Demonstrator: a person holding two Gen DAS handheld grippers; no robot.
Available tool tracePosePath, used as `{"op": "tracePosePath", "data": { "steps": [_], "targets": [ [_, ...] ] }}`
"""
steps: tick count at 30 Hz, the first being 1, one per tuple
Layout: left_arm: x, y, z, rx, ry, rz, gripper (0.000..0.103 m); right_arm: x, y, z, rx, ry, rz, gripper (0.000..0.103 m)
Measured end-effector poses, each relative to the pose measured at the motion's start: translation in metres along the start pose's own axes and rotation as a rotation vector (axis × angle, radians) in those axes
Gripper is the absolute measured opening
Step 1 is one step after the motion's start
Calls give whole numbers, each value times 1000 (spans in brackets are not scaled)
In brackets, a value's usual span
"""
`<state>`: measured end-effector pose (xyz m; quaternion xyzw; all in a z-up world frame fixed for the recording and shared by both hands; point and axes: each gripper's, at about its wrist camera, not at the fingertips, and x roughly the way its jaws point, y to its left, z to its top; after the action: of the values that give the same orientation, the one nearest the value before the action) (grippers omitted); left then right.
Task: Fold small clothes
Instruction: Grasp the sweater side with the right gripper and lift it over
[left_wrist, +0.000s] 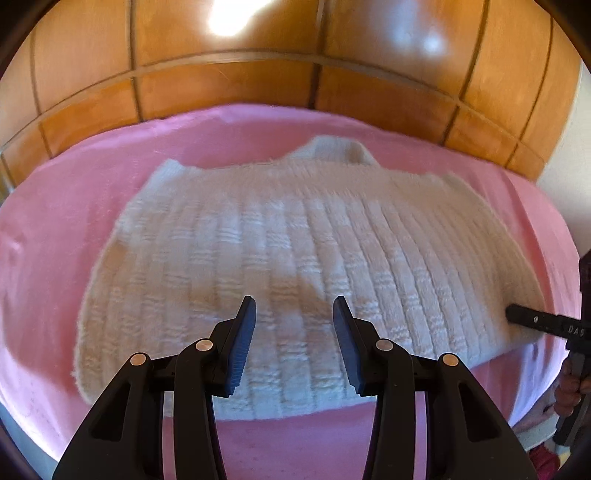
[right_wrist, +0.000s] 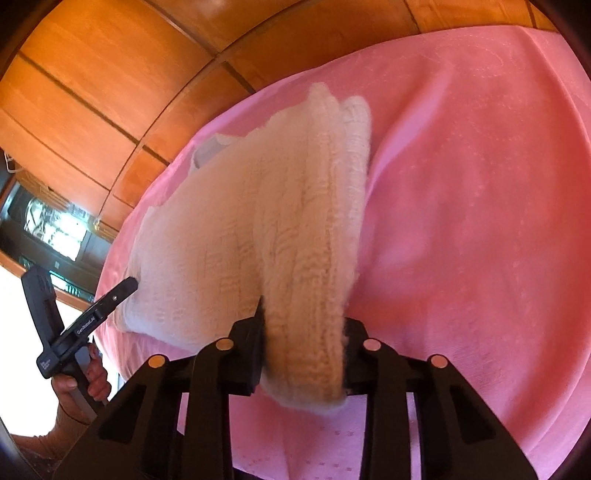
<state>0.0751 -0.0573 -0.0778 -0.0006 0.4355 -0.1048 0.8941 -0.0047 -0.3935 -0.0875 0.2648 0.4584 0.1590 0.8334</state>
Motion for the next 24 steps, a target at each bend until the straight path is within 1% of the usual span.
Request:
{"op": "tracePosePath", "data": {
  "steps": [3, 5, 6, 8, 10, 11, 14, 16, 18, 21, 24],
  "targets": [
    [21, -5, 0, 20, 63, 19, 42, 3, -7, -1, 26, 5, 27, 30],
    [26, -6, 0, 24, 64, 26, 44, 3, -9, -1, 46, 3, 41, 29],
    [28, -6, 0, 24, 65, 27, 44, 2, -8, 0, 51, 2, 45, 24],
    [28, -5, 0, 26, 63, 24, 44, -1, 1, 1, 41, -3, 57, 22],
    [25, -2, 1, 14, 59, 5, 44, -7, 13, 5, 26, -24, 66, 21],
    [23, 0, 1, 0, 58, -10, 44, -9, 18, 6, 24, -32, 76, 20],
    [13, 17, 4, -76, 51, -101, 44, -18, 38, 15, 3, -59, 124, 20],
    [6, 36, 5, -152, 45, -184, 44, -23, 59, 22, -32, -73, 161, 19],
    [0, 55, 5, -215, 40, -231, 44, -23, 81, 30, -66, -84, 196, 19],
    [-10, 89, 1, -301, 20, -275, 44, -20, 125, 43, -131, -103, 247, 18],
    [-22, 124, -5, -370, -7, -304, 44, -7, 168, 50, -199, -91, 300, 18]
  ]
}}
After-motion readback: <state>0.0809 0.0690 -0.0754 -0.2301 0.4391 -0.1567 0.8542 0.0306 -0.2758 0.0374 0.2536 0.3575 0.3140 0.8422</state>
